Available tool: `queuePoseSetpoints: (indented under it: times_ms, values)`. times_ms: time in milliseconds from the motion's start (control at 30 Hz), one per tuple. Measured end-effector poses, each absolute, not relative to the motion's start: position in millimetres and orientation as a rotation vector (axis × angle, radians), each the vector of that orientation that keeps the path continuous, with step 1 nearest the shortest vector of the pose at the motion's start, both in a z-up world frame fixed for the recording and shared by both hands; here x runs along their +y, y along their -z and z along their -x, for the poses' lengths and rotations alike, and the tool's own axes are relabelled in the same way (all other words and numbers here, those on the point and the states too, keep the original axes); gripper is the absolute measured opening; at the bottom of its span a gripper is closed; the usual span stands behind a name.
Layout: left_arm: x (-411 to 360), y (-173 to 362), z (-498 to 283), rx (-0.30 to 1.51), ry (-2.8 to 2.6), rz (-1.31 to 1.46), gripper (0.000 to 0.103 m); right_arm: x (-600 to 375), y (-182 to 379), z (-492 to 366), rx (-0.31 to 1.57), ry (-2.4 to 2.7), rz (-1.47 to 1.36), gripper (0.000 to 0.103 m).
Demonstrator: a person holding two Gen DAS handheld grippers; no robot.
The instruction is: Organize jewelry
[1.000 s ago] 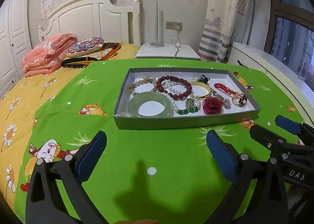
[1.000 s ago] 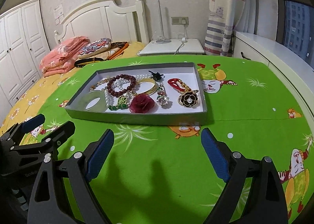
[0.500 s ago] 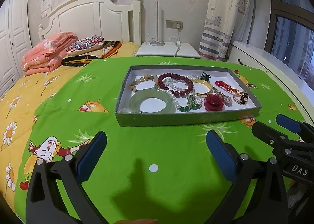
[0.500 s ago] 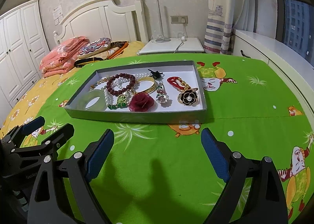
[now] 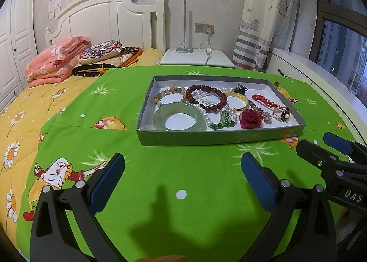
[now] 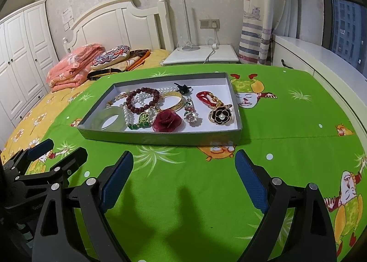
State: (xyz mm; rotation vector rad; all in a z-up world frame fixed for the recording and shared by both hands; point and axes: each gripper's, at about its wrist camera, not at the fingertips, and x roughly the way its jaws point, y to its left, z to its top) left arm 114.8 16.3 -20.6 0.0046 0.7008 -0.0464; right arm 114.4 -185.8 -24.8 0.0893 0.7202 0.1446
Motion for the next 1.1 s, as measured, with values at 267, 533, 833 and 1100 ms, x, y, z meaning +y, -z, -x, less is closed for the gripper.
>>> queuePoseSetpoints:
  times_ms: [267,533,833,1100]
  values:
    - [16.6,19.5,-114.2,0.7,0.045,-0.001,0.098,-184.7,23.5,-113.4,0.72,-0.145,-0.094,0.085]
    - [16.7,19.6,-114.2,0.701,0.044,0.0,0.098,-184.7,23.2,-113.8,0.719,-0.145,-0.095,0.085]
    - [17.0,19.6,-113.9,0.701,0.045,0.001,0.098,-184.1,22.9,-113.6,0.72,-0.145,-0.094,0.085]
    - [18.3,21.3,-112.7,0.704,0.046,0.003,0.098,-183.4,22.7,-113.3,0.721,-0.144,-0.097,0.085]
